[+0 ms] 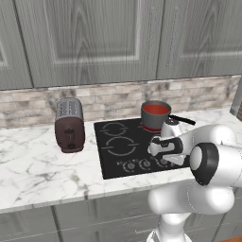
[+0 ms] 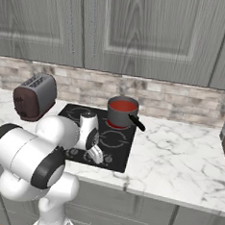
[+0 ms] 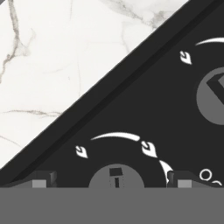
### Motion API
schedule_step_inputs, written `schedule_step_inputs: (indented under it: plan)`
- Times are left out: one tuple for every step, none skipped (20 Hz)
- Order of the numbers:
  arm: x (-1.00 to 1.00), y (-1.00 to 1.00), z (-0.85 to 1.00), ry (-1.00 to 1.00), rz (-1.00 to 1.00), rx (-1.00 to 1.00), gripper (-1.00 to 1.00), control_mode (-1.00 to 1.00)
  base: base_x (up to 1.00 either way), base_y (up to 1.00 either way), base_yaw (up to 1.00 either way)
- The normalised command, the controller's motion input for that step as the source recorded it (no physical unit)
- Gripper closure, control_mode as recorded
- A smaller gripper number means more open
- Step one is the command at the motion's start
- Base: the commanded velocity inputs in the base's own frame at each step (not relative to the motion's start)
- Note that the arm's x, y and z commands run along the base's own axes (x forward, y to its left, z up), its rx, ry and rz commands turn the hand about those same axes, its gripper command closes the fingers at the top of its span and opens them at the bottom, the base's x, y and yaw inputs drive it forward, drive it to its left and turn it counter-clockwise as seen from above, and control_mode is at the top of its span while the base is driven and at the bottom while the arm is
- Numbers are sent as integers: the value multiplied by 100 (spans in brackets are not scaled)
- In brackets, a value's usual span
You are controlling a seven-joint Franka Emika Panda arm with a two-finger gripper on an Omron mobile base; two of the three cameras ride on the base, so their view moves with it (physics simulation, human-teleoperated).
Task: Wait until the marinara sauce is simmered to a deep red color and then turn off the stove.
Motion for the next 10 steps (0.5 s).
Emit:
schedule_step_inputs:
  plan:
    - [0,0,0,0,0,0,-100,-100,0,0,0]
    - [0,0,0,0,0,0,-100,-100,0,0,0]
    - [0,0,0,0,0,0,-100,-100,0,0,0]
    - [0,0,0,0,0,0,-100,-100,0,0,0]
    - [0,0,0,0,0,0,-100,-100,0,0,0]
    - [0,0,0,0,0,0,-100,-100,0,0,0]
    - [0,0,0,0,0,0,-100,-100,0,0,0]
    - [0,0,0,0,0,0,-100,-100,0,0,0]
    - [0,0,0,0,0,0,-100,-100,0,0,0]
    - [0,0,0,0,0,0,-100,-100,0,0,0]
